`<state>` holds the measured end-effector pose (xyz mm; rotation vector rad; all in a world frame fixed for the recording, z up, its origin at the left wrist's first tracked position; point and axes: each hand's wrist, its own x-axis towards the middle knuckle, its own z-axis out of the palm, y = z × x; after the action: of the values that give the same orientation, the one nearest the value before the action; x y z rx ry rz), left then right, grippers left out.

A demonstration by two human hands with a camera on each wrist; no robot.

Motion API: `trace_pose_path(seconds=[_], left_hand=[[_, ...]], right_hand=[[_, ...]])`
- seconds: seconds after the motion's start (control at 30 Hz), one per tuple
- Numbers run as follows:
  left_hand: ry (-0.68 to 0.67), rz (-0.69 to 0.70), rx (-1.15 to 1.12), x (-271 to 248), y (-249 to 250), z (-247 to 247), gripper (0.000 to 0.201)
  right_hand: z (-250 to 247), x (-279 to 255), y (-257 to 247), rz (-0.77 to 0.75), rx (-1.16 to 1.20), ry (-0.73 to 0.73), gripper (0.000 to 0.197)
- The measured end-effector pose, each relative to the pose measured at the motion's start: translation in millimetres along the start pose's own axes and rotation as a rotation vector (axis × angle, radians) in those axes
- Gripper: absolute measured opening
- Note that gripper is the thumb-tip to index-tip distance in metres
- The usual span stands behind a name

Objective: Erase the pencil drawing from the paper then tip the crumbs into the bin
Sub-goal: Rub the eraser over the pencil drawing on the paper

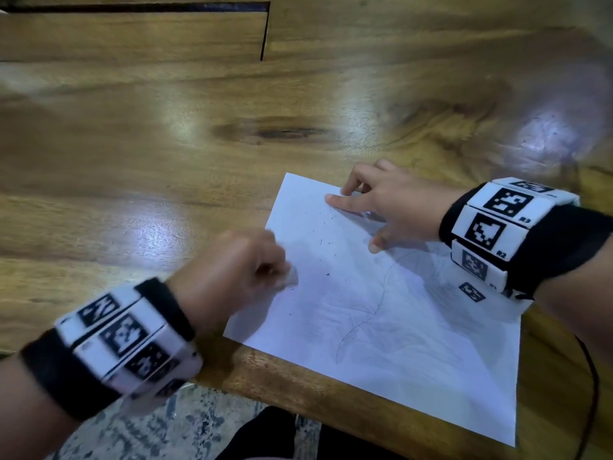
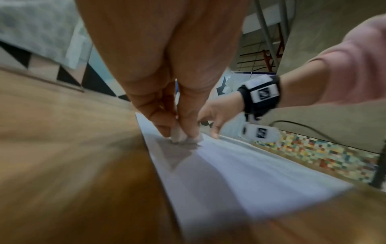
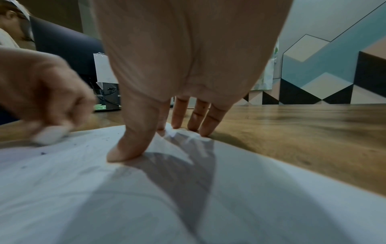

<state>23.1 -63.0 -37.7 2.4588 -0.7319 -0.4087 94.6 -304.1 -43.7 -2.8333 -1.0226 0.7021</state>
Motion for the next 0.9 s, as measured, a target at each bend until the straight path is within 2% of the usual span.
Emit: trace_pose_path(seconds=[0.07, 0.13, 0.27, 0.33, 0.4, 0.47, 0.53, 0.57, 0.63, 0.73, 0.83, 0.9], left_hand=[[-0.108, -0.041, -0.046, -22.2, 0.1, 2.0, 0.035], [-0.12, -0.072, -0.07, -19.8, -3.0, -0.1, 0.026], [0.078, -0.082, 0.037, 22.2, -2.4, -4.1, 0.017], [0.116, -0.086, 0.051, 24.8, -2.4, 1.2, 0.015], [0.071, -0.055, 0.016, 3.7, -3.0, 6.7, 0.023], [-0.045, -0.059, -0.045, -22.1, -1.9, 8.7, 0.029], [-0.114, -0.088, -0.099, -32.3, -1.7, 8.1, 0.028], [-0.095, -0.103, -0.111, -28.5, -2.2, 6.3, 0.026], [0.035, -0.123, -0.094, -7.6, -0.8, 0.8, 0.021], [0.176, -0.176, 0.02, 32.5, -0.6, -5.5, 0.008], [0.158, -0.144, 0.048, 29.3, -4.0, 0.2, 0.013], [0.067, -0.08, -0.005, 2.2, -3.8, 4.0, 0.023]], right_hand=[[0.8, 0.5, 0.6, 0.002, -0.017, -0.006, 0.086], [1.1, 1.1, 0.8, -0.005, -0.026, -0.008, 0.086], [2.1, 0.7, 2.5, -0.021, -0.018, 0.002, 0.085], [2.4, 0.6, 3.4, -0.023, -0.006, 0.006, 0.085], [2.6, 0.9, 3.4, -0.033, 0.004, 0.013, 0.086], [3.0, 1.5, 3.6, -0.023, -0.008, 0.007, 0.086], [3.2, 1.7, 3.5, -0.018, -0.019, 0.001, 0.086], [2.9, 1.8, 3.2, -0.026, -0.019, 0.009, 0.087], [2.7, 1.3, 3.6, -0.028, -0.016, 0.015, 0.087], [1.4, 0.7, 2.1, -0.02, -0.012, 0.004, 0.086], [0.6, 0.6, 1.8, -0.02, -0.016, 0.004, 0.085], [1.1, 0.5, 2.6, -0.018, -0.015, 0.003, 0.085]])
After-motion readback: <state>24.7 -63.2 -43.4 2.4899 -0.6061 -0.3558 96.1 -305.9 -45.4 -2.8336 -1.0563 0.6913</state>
